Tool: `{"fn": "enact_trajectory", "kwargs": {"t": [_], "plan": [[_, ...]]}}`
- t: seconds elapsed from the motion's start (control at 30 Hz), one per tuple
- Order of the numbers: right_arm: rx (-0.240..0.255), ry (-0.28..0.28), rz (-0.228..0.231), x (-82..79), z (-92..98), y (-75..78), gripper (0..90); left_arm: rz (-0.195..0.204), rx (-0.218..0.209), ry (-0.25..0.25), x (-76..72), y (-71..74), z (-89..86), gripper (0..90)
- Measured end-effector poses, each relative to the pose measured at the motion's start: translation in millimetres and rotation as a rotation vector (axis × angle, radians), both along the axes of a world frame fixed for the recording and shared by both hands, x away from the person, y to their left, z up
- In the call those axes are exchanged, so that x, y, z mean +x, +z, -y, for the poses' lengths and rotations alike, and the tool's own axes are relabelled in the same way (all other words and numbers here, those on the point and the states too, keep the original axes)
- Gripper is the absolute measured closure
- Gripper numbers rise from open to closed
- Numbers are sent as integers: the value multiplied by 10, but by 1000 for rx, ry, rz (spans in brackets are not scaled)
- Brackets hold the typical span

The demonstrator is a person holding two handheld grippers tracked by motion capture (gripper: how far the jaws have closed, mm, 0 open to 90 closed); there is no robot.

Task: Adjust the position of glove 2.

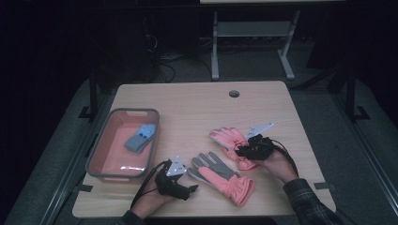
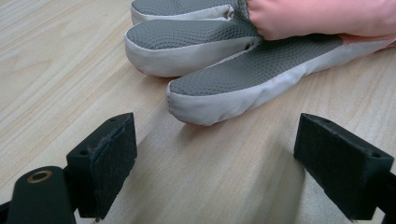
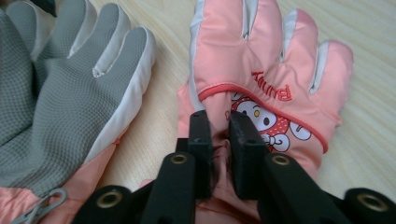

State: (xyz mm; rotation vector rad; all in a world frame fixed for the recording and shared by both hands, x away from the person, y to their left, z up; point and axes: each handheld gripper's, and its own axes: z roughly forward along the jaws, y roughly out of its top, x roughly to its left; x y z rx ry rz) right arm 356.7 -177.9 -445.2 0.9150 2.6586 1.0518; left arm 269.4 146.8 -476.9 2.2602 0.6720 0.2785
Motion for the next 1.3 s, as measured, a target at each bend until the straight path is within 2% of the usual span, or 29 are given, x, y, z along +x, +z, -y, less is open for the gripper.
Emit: {"fn": "enact_trajectory", "kwargs": {"t": [0.2, 0.43, 0.57, 0.9, 1.0, 1.3], "plan": [[59, 5, 9, 15, 115, 95, 832, -2, 2, 0, 0, 2, -1, 125], [154, 7, 25, -23, 223, 281, 849, -2, 1, 0, 1, 2, -1, 125], [171, 31, 22, -51, 221, 312, 856, -2, 2, -1, 1, 3, -2, 125], [250, 100, 41, -238, 166, 536, 861, 1, 0, 0, 2, 2, -1, 125], [253, 121, 40, -315, 118, 587, 862, 2, 8, -4, 5, 5, -5, 125], [277, 195, 43, -534, 9, 646, 862, -5, -2, 2, -2, 3, 1, 125]]}}
